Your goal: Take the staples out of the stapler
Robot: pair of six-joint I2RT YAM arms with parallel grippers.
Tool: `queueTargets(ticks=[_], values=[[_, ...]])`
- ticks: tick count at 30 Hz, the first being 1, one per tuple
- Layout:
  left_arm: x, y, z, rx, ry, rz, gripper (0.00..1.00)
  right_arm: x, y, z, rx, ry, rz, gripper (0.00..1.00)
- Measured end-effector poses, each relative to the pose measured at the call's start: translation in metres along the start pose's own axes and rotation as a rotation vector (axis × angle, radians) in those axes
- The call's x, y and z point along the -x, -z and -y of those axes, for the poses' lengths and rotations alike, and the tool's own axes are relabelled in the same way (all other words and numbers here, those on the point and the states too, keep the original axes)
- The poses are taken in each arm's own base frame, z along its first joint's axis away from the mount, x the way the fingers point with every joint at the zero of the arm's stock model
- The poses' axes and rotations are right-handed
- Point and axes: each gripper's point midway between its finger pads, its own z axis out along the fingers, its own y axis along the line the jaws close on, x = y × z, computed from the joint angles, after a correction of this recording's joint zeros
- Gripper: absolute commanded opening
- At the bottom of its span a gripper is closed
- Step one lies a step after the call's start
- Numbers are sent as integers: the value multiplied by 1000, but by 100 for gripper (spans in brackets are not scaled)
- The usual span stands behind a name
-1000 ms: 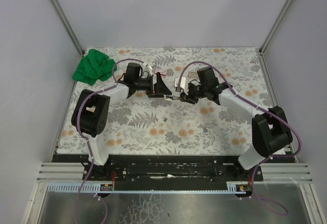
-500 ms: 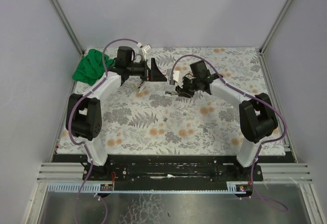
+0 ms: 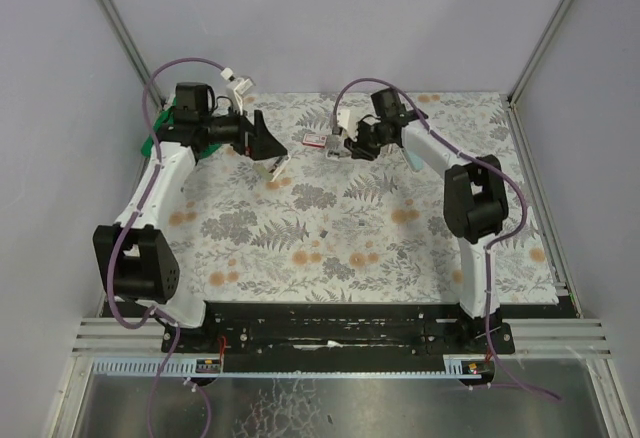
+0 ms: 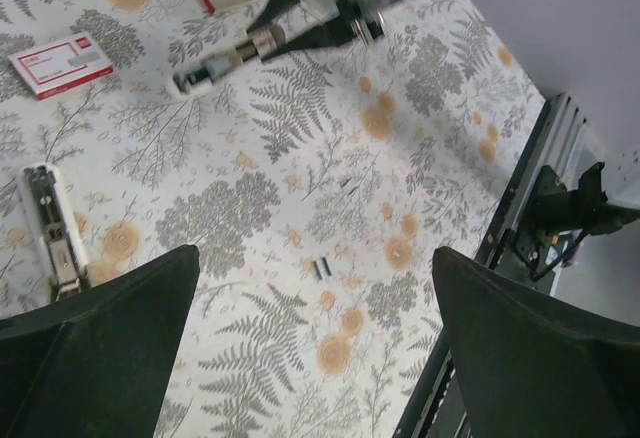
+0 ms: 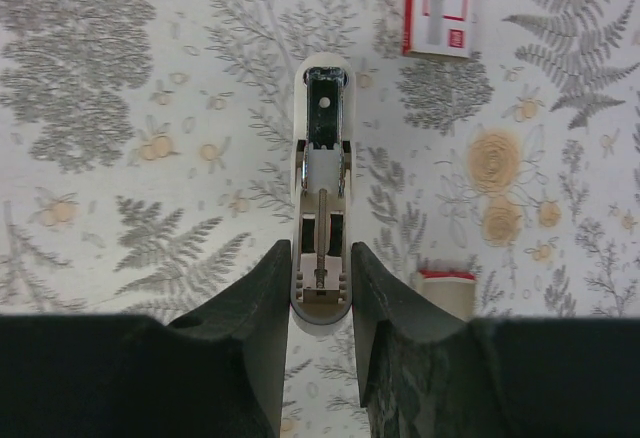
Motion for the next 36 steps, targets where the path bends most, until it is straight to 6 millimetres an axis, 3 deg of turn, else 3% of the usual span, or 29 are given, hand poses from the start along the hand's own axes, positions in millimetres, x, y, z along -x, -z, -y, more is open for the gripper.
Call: queueTargets(ticks=[6,16,36], values=[[-16,29,5,22,-48,-16,100,-15,-4,32,3,31,-26,12],[-59,41,-1,6,8,-58,100,-44,-20,29,104,113,-81,12],[-65,41,-7,-41,44,-51,100,-43,-25,30,133,141,-42,26]])
